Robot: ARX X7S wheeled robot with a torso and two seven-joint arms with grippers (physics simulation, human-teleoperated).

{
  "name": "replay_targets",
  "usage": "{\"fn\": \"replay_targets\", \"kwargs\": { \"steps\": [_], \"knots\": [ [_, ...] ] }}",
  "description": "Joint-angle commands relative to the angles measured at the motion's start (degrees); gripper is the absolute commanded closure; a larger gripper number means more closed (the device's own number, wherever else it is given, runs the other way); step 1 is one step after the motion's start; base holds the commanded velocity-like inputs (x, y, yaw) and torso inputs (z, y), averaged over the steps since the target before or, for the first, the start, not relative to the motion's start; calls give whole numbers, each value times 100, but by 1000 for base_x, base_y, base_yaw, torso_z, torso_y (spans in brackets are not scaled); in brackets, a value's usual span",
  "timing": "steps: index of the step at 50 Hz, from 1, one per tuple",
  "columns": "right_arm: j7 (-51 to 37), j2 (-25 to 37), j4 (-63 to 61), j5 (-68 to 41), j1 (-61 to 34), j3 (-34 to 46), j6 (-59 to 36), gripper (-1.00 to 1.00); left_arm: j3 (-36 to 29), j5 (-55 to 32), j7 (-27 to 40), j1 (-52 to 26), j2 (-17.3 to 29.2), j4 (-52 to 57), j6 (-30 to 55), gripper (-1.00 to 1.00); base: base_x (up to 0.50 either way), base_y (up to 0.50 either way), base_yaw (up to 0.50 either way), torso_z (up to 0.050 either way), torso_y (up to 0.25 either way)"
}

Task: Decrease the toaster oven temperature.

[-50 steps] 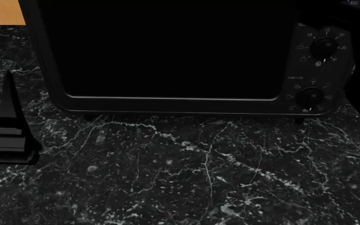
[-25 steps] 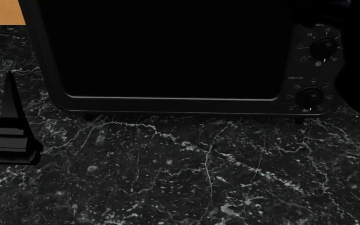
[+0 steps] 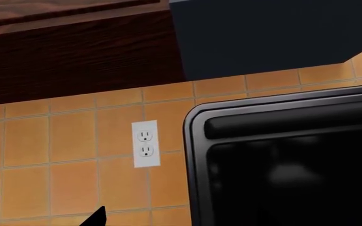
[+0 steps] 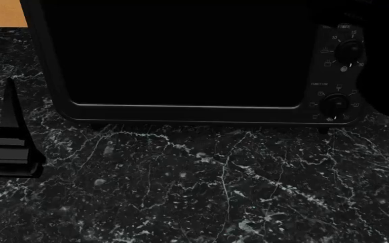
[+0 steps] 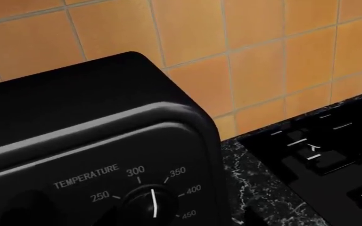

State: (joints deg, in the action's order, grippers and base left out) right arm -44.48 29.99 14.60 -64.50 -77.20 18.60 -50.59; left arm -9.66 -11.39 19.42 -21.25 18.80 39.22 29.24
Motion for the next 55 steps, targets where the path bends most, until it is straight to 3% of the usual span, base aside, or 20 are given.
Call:
{"fn": "replay_targets", "kwargs": {
  "steps": [1,6,7,25,55],
  "knots": [
    [255,-99,312,131,-4,80,88,-100,-19,-1,23,-11,13,-47,-24,-100,0,0,4,0,0],
    [315,-101,358,143,56,105,111,-100,-46,0,34,-25,6,-76,-25,-100,12,0,5,0,0],
    [327,-97,352,141,68,118,99,100,-53,4,37,-29,6,-83,-27,-100,12,0,6,0,0],
    [354,20,103,173,91,293,-74,100,-92,-5,69,32,31,-65,-77,-100,10,-1,4,0,0],
    [686,514,-541,1093,-382,1849,-1054,100,-208,-11,111,36,24,-185,-158,-100,-1,0,-1,0,0]
  ]
}}
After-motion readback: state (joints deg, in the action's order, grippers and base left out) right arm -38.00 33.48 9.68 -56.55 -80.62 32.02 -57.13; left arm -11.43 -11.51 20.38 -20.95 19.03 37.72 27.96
